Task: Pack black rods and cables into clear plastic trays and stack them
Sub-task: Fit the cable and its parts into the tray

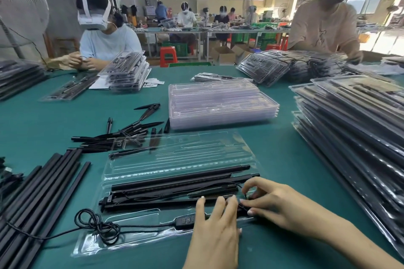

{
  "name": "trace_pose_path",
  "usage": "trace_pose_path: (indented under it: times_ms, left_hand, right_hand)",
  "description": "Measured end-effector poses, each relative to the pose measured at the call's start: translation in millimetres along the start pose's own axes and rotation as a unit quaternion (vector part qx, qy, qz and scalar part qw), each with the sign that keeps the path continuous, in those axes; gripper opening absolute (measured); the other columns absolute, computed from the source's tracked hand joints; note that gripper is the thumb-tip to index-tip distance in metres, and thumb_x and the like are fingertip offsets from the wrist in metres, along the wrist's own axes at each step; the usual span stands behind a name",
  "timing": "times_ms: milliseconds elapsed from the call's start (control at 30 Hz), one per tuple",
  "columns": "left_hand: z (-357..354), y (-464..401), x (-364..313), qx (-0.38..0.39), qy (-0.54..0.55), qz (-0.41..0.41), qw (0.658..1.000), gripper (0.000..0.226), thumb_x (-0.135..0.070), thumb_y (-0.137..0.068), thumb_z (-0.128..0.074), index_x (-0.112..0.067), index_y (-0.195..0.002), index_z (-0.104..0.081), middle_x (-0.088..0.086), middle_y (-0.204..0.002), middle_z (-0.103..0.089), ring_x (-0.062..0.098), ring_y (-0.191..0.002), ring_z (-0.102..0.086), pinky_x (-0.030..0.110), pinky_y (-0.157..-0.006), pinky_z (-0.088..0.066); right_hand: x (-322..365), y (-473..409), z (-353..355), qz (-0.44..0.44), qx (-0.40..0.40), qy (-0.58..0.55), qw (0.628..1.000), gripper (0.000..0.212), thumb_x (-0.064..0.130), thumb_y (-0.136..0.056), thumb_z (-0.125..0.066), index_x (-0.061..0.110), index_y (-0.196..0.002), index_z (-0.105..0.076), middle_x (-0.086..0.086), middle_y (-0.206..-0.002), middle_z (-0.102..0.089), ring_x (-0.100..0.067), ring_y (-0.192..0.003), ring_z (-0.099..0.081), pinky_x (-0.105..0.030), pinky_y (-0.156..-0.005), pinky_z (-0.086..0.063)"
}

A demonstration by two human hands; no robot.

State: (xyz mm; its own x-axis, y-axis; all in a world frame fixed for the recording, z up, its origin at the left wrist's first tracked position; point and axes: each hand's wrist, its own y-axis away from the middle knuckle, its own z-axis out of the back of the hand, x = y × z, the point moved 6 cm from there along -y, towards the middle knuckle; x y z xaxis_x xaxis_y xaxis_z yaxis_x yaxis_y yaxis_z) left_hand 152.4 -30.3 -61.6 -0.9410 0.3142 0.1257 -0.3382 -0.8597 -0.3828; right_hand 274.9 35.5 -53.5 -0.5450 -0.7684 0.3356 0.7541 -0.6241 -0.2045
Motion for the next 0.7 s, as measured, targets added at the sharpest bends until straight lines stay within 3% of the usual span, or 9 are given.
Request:
trace_pose_path:
  times_ms: [133,267,367,467,567,700]
  left_hand:
    - [-1.0,-0.2,-0.9,-0.018,-0.019,-0.018,0.999,0.065,-0.058,-0.045,-0.082,-0.017,-0.096,-0.078,-0.008,-0.080,-0.068,0.010,-0.075,-0.065,0.036,-0.081,-0.035]
    - [-1.3,-0.7,3.0,-0.036,-0.040,-0.028,0.998,0.062,-0.056,-0.051,-0.078,-0.019,-0.100,-0.077,-0.010,-0.074,-0.064,0.010,-0.073,-0.063,0.033,-0.077,-0.032]
    - [0.2,-0.6,4.7,-0.051,-0.043,-0.026,0.997,0.057,-0.055,-0.054,-0.074,-0.020,-0.100,-0.076,-0.012,-0.075,-0.065,0.009,-0.072,-0.062,0.030,-0.076,-0.030]
    - [3.5,-5.4,9.9,-0.073,-0.006,0.023,0.997,0.045,-0.046,-0.063,-0.069,-0.016,-0.096,-0.074,-0.016,-0.072,-0.064,0.007,-0.066,-0.060,0.025,-0.070,-0.029]
    - [4.2,-14.3,15.7,-0.081,0.018,0.084,0.993,0.036,-0.039,-0.065,-0.077,-0.017,-0.095,-0.076,-0.016,-0.065,-0.065,0.006,-0.061,-0.059,0.026,-0.068,-0.030]
    - [1.9,-23.3,20.0,-0.063,0.064,0.116,0.989,0.048,-0.044,-0.050,-0.091,-0.024,-0.091,-0.077,-0.013,-0.052,-0.059,0.007,-0.053,-0.056,0.024,-0.068,-0.031]
  right_hand:
    - [8.7,8.0,4.0,0.027,-0.057,0.106,0.992,0.038,0.049,-0.095,-0.038,0.037,-0.110,-0.071,0.015,-0.123,-0.062,0.000,-0.103,-0.059,-0.020,-0.087,-0.047]
    - [7.4,5.2,4.4,0.022,-0.052,0.132,0.990,0.039,0.049,-0.095,-0.036,0.040,-0.109,-0.071,0.017,-0.133,-0.056,-0.005,-0.120,-0.054,-0.022,-0.100,-0.034]
    - [6.0,4.0,4.0,0.025,-0.053,0.164,0.985,0.039,0.048,-0.095,-0.035,0.041,-0.109,-0.070,0.016,-0.131,-0.058,-0.005,-0.121,-0.055,-0.025,-0.101,-0.031]
    - [7.2,3.8,3.6,0.040,-0.061,0.199,0.977,0.037,0.048,-0.095,-0.037,0.041,-0.106,-0.071,0.019,-0.131,-0.057,-0.004,-0.120,-0.055,-0.029,-0.100,-0.033]
    - [8.6,3.9,3.3,0.046,-0.073,0.222,0.971,0.036,0.048,-0.095,-0.038,0.041,-0.102,-0.072,0.021,-0.129,-0.059,-0.005,-0.119,-0.056,-0.031,-0.098,-0.034]
    - [7.0,4.2,2.0,0.035,-0.066,0.215,0.974,0.040,0.049,-0.097,-0.033,0.041,-0.104,-0.072,0.023,-0.125,-0.060,-0.004,-0.114,-0.059,-0.029,-0.096,-0.033]
